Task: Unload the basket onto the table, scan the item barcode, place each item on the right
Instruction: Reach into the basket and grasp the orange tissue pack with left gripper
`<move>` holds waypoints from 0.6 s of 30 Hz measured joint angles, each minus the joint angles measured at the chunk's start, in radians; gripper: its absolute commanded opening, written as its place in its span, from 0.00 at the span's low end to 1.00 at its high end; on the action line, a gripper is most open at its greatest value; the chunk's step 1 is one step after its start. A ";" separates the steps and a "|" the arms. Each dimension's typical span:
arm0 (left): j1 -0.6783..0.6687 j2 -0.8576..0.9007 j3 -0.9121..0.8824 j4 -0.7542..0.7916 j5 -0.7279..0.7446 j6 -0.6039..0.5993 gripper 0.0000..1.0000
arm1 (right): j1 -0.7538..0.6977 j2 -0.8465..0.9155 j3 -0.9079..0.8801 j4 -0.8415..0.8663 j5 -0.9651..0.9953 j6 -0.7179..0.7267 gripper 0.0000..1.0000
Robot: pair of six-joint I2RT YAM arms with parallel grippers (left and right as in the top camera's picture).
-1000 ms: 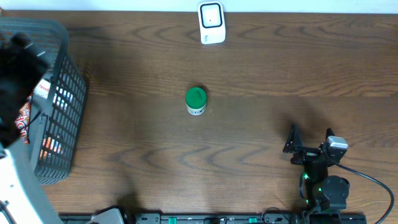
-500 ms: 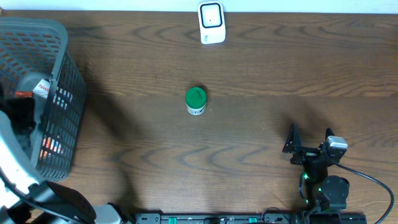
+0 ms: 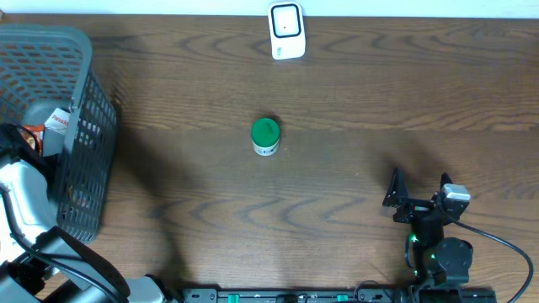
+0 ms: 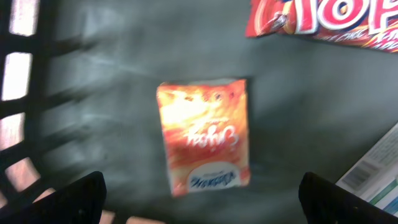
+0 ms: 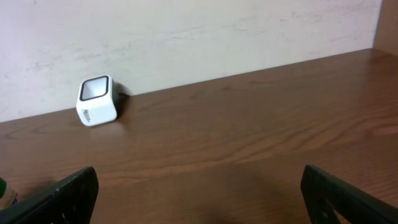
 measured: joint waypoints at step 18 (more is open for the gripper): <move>-0.001 0.196 -0.013 0.105 -0.016 -0.005 0.91 | 0.000 0.000 0.000 0.000 0.000 0.000 0.99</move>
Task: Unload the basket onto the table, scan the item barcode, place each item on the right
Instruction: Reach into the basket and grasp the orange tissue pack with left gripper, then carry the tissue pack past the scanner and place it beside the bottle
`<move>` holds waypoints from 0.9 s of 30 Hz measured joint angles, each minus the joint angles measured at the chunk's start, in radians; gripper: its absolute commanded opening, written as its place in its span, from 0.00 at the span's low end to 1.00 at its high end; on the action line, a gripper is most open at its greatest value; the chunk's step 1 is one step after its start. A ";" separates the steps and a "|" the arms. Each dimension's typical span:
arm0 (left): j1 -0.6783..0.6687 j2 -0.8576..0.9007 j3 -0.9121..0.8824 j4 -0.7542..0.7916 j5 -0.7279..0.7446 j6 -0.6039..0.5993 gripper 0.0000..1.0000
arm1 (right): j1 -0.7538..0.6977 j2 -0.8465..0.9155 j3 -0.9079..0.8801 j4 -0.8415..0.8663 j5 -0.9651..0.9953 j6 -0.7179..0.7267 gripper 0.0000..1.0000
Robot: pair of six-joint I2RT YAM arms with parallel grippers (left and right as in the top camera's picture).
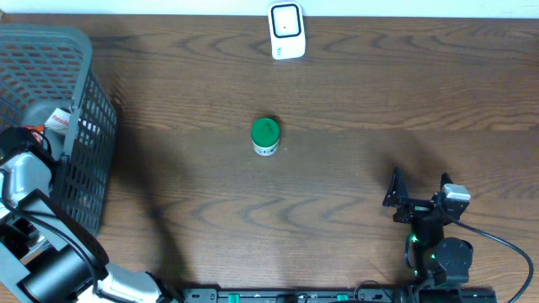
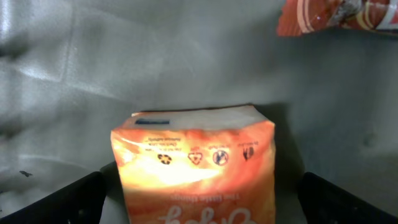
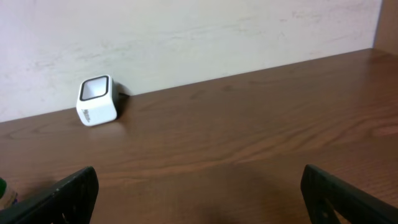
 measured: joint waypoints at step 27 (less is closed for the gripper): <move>0.161 -0.546 0.336 -0.056 0.563 0.138 0.51 | 0.000 0.000 0.000 0.000 0.000 0.000 0.99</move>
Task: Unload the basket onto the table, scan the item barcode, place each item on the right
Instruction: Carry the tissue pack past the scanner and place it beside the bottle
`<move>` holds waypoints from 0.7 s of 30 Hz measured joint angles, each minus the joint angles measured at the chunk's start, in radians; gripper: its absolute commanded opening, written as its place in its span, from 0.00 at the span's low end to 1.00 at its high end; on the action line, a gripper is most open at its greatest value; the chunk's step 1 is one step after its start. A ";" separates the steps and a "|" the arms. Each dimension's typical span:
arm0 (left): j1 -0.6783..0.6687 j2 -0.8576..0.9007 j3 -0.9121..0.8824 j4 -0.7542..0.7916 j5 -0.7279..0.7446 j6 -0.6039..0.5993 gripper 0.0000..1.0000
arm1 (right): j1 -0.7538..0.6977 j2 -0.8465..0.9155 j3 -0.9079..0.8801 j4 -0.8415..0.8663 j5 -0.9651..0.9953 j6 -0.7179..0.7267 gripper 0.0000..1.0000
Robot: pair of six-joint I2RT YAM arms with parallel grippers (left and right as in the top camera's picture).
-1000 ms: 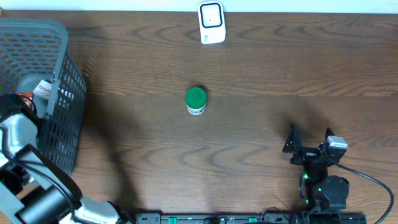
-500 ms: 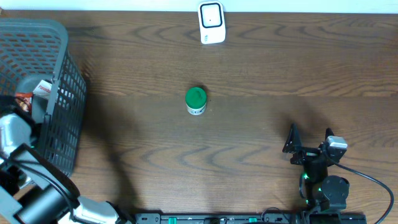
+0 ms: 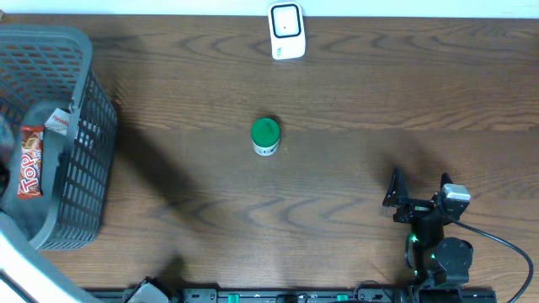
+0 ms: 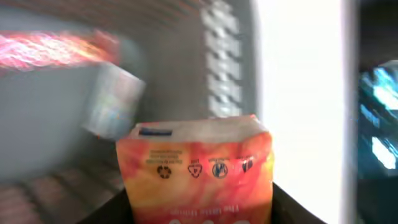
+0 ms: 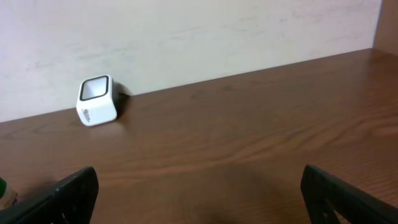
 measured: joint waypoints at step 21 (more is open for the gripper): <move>-1.067 0.003 -0.051 -0.184 -0.450 -0.210 0.51 | 0.000 0.000 0.000 0.000 0.000 0.000 0.99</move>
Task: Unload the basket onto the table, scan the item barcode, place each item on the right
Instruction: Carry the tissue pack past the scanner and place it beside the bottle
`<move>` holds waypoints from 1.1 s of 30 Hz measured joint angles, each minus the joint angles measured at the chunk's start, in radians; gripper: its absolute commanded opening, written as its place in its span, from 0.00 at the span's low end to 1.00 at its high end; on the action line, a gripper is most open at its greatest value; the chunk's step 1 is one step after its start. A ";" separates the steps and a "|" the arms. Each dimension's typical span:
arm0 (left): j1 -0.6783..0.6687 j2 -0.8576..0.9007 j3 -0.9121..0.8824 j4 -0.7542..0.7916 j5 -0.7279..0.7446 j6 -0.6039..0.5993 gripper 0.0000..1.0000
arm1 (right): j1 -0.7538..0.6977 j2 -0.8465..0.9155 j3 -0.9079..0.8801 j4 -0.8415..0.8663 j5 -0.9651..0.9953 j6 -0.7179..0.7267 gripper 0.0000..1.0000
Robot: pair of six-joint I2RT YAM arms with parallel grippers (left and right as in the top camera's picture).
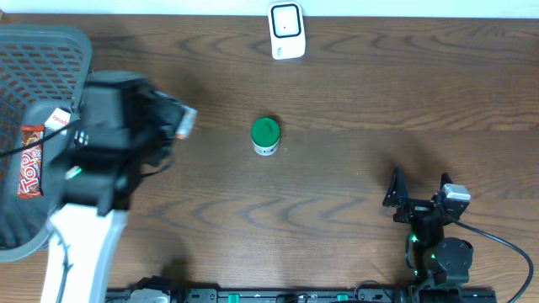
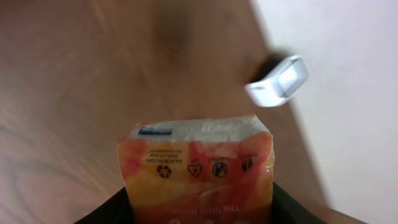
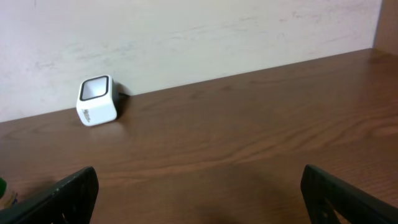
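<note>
An orange packet (image 2: 196, 168) with recycling marks on its upper face is held between the fingers of my left gripper (image 2: 196, 208), which is shut on it above the table. In the overhead view the packet (image 1: 185, 120) sticks out to the right of the left arm, left of the green-lidded jar (image 1: 265, 135). The white scanner (image 1: 286, 31) stands at the far edge, seen ahead and to the right of the packet as a white scanner (image 2: 278, 81). No barcode shows. My right gripper (image 1: 418, 192) rests open at the front right, nothing between its fingers.
A grey mesh basket (image 1: 84, 93) stands at the left edge with a red snack bar (image 1: 29, 160) and other packs inside. The scanner (image 3: 96, 101) is far from the right gripper (image 3: 199, 202). A light wall runs behind the table.
My left gripper has moved with the orange packet from beside the basket wall, off the left edge, to above the table right of the basket. The right arm has not moved.
My left gripper was open above the orange packet lying in the basket. Then it was down around the packet, still open. Then it was shut on the packet, up by the basket wall. Now it holds the packet over the table, facing the scanner.
</note>
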 measured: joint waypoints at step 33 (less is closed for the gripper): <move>-0.148 0.679 -0.011 0.128 -0.006 -0.526 0.98 | 0.005 0.000 0.000 0.000 0.000 0.000 0.99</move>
